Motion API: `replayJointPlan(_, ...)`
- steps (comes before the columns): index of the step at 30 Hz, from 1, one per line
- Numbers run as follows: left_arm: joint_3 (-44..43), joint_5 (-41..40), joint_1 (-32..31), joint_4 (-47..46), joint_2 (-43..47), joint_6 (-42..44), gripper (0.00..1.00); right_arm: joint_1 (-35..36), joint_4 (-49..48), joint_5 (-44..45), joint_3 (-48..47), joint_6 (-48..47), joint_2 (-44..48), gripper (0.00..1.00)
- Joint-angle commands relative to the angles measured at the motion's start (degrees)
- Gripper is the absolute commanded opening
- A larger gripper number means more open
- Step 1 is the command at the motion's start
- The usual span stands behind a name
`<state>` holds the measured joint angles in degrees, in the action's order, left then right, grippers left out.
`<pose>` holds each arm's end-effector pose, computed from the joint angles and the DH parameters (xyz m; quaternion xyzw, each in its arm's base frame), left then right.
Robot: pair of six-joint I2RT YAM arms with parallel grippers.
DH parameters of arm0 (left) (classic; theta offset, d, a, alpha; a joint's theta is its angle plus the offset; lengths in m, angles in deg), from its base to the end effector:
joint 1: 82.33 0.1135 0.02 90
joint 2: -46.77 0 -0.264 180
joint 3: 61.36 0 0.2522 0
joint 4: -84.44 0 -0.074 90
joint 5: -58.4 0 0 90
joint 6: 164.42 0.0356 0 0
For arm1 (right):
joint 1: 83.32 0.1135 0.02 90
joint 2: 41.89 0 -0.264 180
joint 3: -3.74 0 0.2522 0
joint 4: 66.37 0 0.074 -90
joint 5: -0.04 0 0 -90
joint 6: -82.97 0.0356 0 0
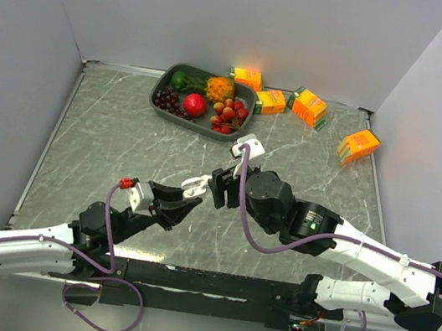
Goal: Insert the wireless bluetooth earbuds into the charging case
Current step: Place the earbud in the charging case, then adjust the earbud with the charging case.
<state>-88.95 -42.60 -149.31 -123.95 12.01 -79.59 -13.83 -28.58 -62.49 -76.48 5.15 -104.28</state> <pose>0.0668 -0.1399 0.2720 0.2209 0.5230 -0.4399 0.6958 0.0984 0.2162 0.3886 -0.2619 0.7634 0.2174 0.5489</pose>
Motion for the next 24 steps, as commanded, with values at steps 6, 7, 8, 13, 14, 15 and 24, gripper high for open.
replayJointPlan(6, -1.38, 0.46, 0.1, -2.85, -0.3, 0.42, 0.01, 0.03, -1.71, -2.41, -0.96, 0.12, 2.45, 0.7)
replayJointPlan(7, -1.38, 0.37, 0.1, -2.85, -0.3, 0.34, 0.01, 0.2, -1.71, -2.59, -0.96, 0.12, 2.62, 0.7)
replayJointPlan(8, -1.38, 0.37, 0.1, -2.94, -0.48, 0.34, 0.01, 0.64, -1.62, -2.5, -0.87, 0.12, 2.62, 0.7)
replayJointPlan(13, -1.29, -0.24, 0.1, -2.94, -0.31, 0.25, 0.01, 1.26, -1.53, -2.77, -0.6, 0.38, 3.06, 0.71)
replayJointPlan(14, -1.29, -0.25, 0.1, -2.94, -0.3, 0.25, 0.01, 1.43, -1.44, -3.03, -0.69, 0.38, 2.89, 0.71)
replayJointPlan(15, -1.29, -0.25, 0.1, -2.94, -0.22, 0.16, 0.01, 1.69, -1.36, -2.94, -0.69, 0.38, 2.71, 0.71)
replayJointPlan(24, -1.12, -0.51, 0.1, -2.32, 0.13, 0.07, 0.01, 1.7, -2.67, -4.34, -0.17, 2.39, 4.55, 0.71)
